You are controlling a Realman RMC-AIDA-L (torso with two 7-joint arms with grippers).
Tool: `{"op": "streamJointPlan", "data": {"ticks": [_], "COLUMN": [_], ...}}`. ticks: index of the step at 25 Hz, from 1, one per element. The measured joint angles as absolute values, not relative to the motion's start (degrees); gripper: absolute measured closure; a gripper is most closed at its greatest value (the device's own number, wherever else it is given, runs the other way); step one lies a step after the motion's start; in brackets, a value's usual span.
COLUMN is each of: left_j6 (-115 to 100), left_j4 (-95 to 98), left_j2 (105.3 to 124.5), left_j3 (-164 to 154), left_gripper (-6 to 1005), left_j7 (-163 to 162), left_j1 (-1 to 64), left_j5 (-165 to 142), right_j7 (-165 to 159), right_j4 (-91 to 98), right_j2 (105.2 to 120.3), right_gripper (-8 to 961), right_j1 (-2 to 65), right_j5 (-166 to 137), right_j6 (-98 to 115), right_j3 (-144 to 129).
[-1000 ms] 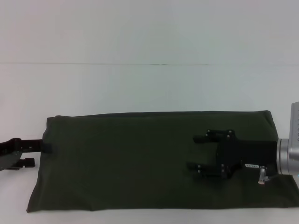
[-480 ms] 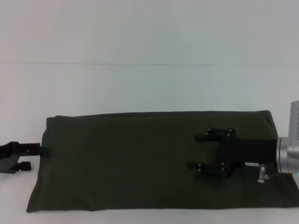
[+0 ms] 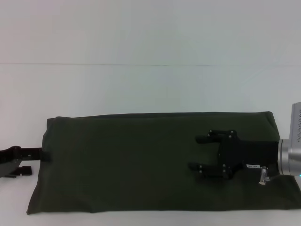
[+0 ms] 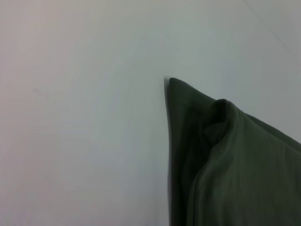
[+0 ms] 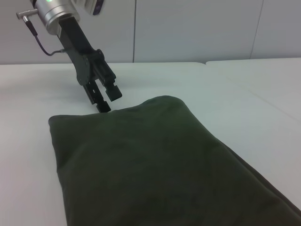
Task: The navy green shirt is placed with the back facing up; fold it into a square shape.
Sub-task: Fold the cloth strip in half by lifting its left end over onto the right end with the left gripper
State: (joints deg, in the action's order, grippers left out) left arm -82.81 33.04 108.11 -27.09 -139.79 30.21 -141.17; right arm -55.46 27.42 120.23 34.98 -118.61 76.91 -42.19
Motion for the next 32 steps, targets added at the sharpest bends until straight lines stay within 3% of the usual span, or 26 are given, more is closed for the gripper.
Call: {"op": "streamJointPlan", "data": {"ticks": [22, 32], "left_j6": [-84.3, -84.6], "left_j4": [32.4, 31.8], "left_j2": [108.25, 109.52], "left_j3": [-28.6, -28.6], "left_gripper": [140, 140], "left_j7": [-140.0, -140.1], "left_j1": [31.3, 32.6], "left_j5": [-143.6, -143.7], "right_j7": [-55.6, -55.8], "right_j4": [27.4, 27.4], "right_j2": [120.23, 120.23], "right_gripper": [189, 188], "right_j1": [35.0, 34.9], "right_j5": [-118.9, -118.9], "right_j6": [76.2, 76.3], "right_j3": [-42.2, -42.2]}}
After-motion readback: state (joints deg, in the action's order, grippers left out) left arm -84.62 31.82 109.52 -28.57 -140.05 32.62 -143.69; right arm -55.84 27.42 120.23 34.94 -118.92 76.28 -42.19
